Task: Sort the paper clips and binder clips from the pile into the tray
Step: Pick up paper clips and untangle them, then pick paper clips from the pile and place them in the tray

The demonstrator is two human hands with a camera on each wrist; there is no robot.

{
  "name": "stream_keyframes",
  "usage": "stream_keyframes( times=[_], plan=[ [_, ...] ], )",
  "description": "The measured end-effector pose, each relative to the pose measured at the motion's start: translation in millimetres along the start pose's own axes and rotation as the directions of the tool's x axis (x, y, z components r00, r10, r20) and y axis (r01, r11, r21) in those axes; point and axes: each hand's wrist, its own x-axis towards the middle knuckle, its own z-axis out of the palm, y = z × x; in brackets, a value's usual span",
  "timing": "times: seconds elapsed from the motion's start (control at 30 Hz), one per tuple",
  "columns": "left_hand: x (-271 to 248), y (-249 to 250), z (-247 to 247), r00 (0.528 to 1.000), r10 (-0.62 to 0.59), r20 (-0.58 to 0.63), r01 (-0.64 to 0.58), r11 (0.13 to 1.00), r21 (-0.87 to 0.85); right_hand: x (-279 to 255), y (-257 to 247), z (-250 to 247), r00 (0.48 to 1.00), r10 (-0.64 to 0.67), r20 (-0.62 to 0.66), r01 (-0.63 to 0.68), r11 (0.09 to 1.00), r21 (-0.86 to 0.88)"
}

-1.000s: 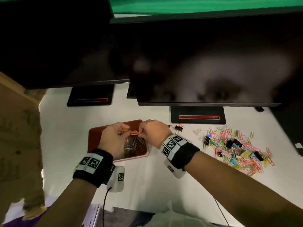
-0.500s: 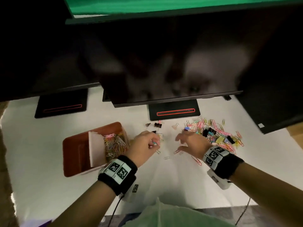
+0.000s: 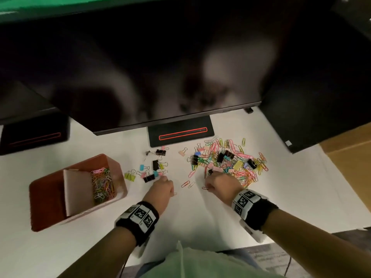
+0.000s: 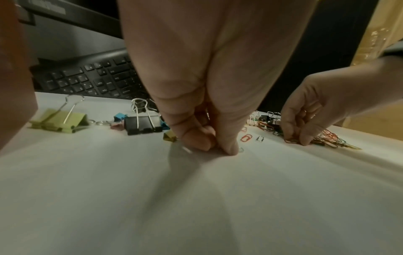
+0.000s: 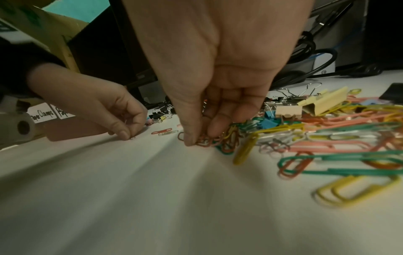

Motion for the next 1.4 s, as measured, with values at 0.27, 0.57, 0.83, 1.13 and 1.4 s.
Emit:
stream_keyframes(
  times=[0.27, 0.57, 0.83, 1.13, 1.4],
  plan=[
    [1, 14, 5, 0.995, 0.029, -0.099, -0.04, 0.993, -0.107, -1, 18, -19, 0.966, -0.204, -0.16, 0.218, 0.973, 0.074],
    [11, 32, 22, 0.952, 0.036, -0.305, -0.097, 0.977, -0.189, 32, 21, -56, 0.951, -0.308, -0.032, 0.303, 0.947, -0.11],
    [16, 33, 22, 0.937, -0.062, -0.344, -0.041, 0.958, -0.283, 47, 21, -64, 0.946, -0.298, 0.13, 0.321, 0.922, -0.216],
    [16, 32, 18, 0.964, -0.002, -0.265, -0.086, 0.943, -0.321, 36, 45, -58, 0.967, -0.253, 0.037, 0.254, 0.967, -0.011],
    [27, 56, 25, 0.978, 0.119, -0.173, -0.151, 0.97, -0.192, 40, 39, -54, 0.921, -0.385, 0.066, 0.39, 0.901, -0.191]
  ],
)
